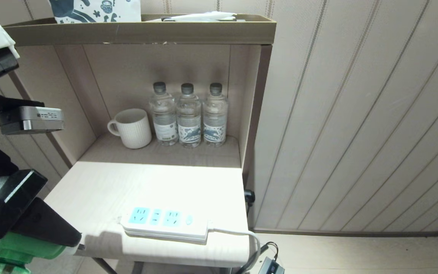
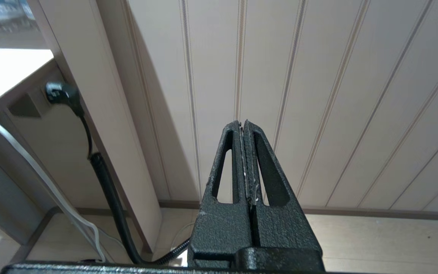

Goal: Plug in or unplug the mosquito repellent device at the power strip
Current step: Insert the plug into the socket

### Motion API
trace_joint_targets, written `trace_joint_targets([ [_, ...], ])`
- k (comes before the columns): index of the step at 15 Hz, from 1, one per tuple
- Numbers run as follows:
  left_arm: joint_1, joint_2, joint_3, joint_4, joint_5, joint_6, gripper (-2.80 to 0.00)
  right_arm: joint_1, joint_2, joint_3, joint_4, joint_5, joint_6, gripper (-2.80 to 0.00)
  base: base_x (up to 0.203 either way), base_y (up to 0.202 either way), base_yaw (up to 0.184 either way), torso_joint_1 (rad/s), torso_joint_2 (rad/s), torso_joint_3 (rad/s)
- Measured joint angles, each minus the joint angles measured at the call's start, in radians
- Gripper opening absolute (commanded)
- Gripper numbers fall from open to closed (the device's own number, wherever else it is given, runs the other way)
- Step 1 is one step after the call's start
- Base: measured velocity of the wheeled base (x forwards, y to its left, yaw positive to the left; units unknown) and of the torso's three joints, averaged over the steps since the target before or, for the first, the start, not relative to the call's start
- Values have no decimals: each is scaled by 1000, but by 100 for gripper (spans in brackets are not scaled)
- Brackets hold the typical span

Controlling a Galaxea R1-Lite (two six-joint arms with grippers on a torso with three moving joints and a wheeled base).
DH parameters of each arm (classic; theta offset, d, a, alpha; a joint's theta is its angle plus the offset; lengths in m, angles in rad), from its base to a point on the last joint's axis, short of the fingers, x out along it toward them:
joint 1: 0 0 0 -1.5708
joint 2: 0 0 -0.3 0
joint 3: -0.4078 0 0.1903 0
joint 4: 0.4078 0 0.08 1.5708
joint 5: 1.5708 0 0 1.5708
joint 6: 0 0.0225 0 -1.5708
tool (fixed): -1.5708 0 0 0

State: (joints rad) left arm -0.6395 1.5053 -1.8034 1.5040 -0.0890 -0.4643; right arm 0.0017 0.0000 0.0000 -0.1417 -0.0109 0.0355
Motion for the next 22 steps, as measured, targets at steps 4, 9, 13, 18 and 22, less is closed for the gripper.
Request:
trace_joint_targets([
  [4, -36, 10, 58, -82, -4, -40, -280, 0, 0, 0, -1, 0, 0, -280, 0, 0, 0, 220, -496, -284],
  [9, -39, 19, 157, -157, 6, -52, -280, 0, 0, 0, 0, 0, 0, -280, 0, 0, 0, 240, -530, -293],
  [13, -40, 24, 176, -165, 4, -52, -280, 0, 0, 0, -1, 0, 0, -280, 0, 0, 0, 236, -505, -275],
  [18, -40, 27, 317, -270, 7, -54, -280, 0, 0, 0, 0, 0, 0, -280, 0, 0, 0, 37, -76, -42],
  [22, -40, 118, 428, -424, 36, -87, -280, 0, 0, 0, 0, 0, 0, -280, 0, 0, 0, 0, 0, 0],
])
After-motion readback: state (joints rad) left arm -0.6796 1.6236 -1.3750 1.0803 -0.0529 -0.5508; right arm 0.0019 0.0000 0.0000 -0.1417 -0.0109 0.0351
